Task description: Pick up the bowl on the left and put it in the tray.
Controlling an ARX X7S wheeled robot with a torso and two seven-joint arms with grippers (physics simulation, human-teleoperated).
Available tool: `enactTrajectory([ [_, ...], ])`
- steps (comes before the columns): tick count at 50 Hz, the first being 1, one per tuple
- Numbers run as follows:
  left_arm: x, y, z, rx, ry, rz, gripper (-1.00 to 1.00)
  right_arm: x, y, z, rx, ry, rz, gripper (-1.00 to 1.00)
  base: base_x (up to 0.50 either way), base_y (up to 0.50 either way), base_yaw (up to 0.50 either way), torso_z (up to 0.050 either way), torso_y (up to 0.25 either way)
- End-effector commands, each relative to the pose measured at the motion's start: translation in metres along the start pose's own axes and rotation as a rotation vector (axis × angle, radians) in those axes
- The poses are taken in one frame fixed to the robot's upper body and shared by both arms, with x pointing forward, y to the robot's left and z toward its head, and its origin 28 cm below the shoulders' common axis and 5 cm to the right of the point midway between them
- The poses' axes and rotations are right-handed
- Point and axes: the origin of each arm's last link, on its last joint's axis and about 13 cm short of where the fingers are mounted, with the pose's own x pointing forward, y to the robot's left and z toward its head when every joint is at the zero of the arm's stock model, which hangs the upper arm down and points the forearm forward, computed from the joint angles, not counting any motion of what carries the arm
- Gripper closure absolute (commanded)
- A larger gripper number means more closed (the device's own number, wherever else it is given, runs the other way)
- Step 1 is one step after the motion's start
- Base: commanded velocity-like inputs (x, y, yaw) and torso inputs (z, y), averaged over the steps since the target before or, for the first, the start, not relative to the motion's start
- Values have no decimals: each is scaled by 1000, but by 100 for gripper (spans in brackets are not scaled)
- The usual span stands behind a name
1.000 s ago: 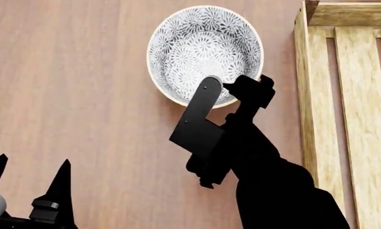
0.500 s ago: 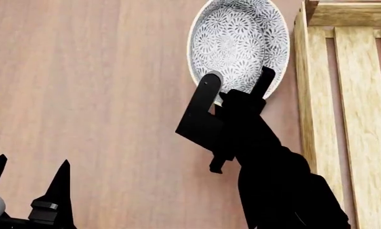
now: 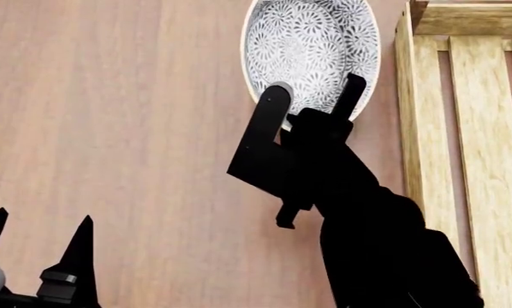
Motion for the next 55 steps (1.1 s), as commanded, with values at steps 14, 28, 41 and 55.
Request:
enactTrajectory([
  [14, -3, -2, 2, 3, -6, -7, -100, -62, -76, 40, -95, -54, -155, 100, 0, 0, 0, 0, 0],
  [28, -5, -5, 3, 4, -6, -20, -100, -107, -107, 32, -146, 47, -239, 100, 0, 0, 0, 0, 0],
  [41, -5, -4, 5, 6, -7, -13, -100, -137, -120, 14, -148, 146, -307, 100, 0, 0, 0, 0, 0],
  [55, -6, -6, 4, 12, -6, -20, -100, -166, -98, -15, -132, 296, -285, 100, 0, 0, 0, 0, 0],
])
